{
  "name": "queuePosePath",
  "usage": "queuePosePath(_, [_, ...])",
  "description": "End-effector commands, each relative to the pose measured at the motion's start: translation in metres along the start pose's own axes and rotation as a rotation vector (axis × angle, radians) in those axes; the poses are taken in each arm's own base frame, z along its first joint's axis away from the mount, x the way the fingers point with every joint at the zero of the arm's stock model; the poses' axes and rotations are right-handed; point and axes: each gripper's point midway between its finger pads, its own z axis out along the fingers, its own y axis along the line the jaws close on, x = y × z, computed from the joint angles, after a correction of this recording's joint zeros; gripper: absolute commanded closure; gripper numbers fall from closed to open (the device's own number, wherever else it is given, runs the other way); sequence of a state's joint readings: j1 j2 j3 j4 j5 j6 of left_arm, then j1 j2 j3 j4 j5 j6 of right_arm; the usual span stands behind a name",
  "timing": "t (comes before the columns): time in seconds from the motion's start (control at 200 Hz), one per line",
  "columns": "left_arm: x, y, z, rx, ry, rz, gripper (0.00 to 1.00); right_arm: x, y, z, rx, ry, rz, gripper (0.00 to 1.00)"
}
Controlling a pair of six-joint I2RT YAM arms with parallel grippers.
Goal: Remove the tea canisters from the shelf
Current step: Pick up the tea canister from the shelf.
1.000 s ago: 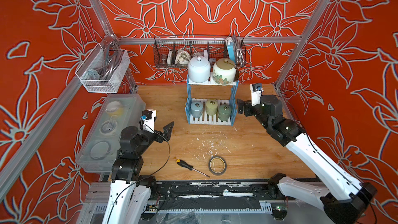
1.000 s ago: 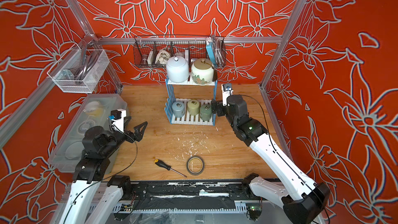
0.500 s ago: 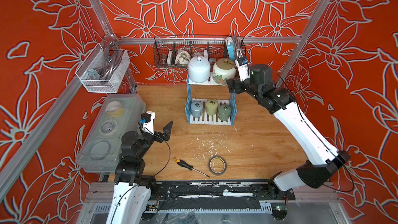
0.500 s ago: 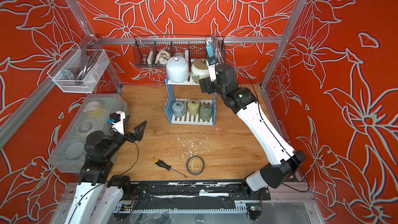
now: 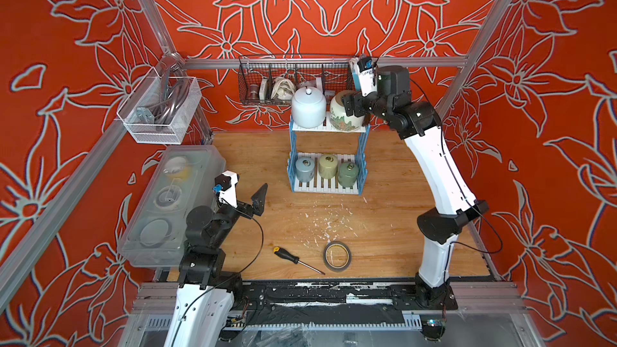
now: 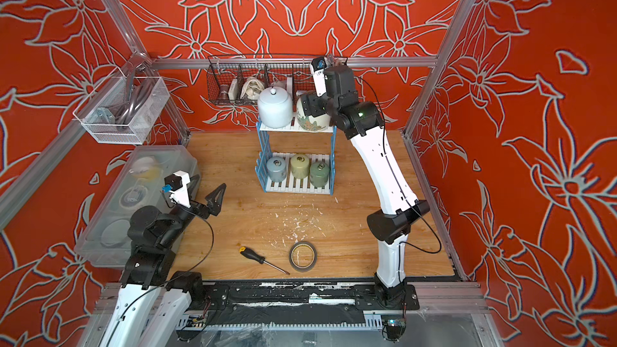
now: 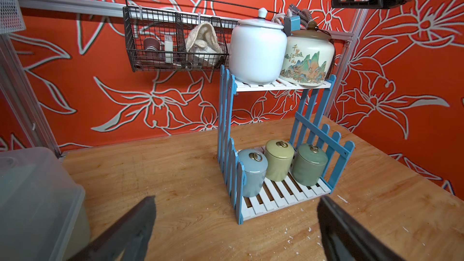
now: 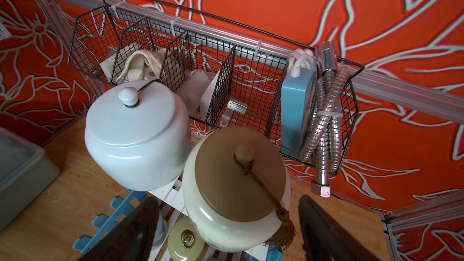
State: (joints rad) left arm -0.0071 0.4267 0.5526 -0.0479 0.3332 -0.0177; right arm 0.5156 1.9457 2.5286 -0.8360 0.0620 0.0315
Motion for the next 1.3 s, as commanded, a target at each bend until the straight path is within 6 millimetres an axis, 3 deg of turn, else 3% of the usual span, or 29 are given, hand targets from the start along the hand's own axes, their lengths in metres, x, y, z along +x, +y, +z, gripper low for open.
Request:
queuePosePath(0.0, [-0.007, -0.002, -0.002, 0.001, -0.037, 0.033, 0.01, 0.003, -0.003, 0.013, 0.006, 0.009, 0.008, 0.13])
queuePosePath(0.24, [-0.006, -0.003, -0.002, 0.006, -0.034, 0.035, 0.01, -0.001, -0.004, 0.049, -0.006, -0.034, 0.060, 0.21])
queuePosePath(0.43, [-0.004, -0.003, -0.001, 0.007, -0.027, 0.040, 0.01, -0.004, -0.012, 0.066, 0.000, -0.067, 0.099, 0.32])
queuePosePath(0.601, [-0.002, -0.004, 0.000, 0.015, -0.028, 0.042, 0.01, 0.010, -0.013, 0.081, -0.008, -0.035, 0.105, 0.40])
queuePosePath(0.821, [-0.004, -0.002, -0.001, -0.001, -0.033, 0.050, 0.01, 0.030, -0.006, 0.099, -0.039, 0.020, 0.100, 0.58])
queuePosePath(1.056, [-0.005, -0.002, -0.002, -0.002, -0.036, 0.052, 0.01, 0.040, -0.002, 0.106, -0.052, 0.045, 0.079, 0.81])
queuePosePath(1.161, [-0.005, -0.002, -0.002, -0.002, -0.038, 0.054, 0.01, 0.040, -0.003, 0.106, -0.049, 0.045, 0.066, 1.00])
queuePosePath(1.296, [-0.005, -0.002, -0.002, -0.005, -0.037, 0.054, 0.01, 0.032, -0.002, 0.100, -0.055, 0.022, 0.048, 1.00])
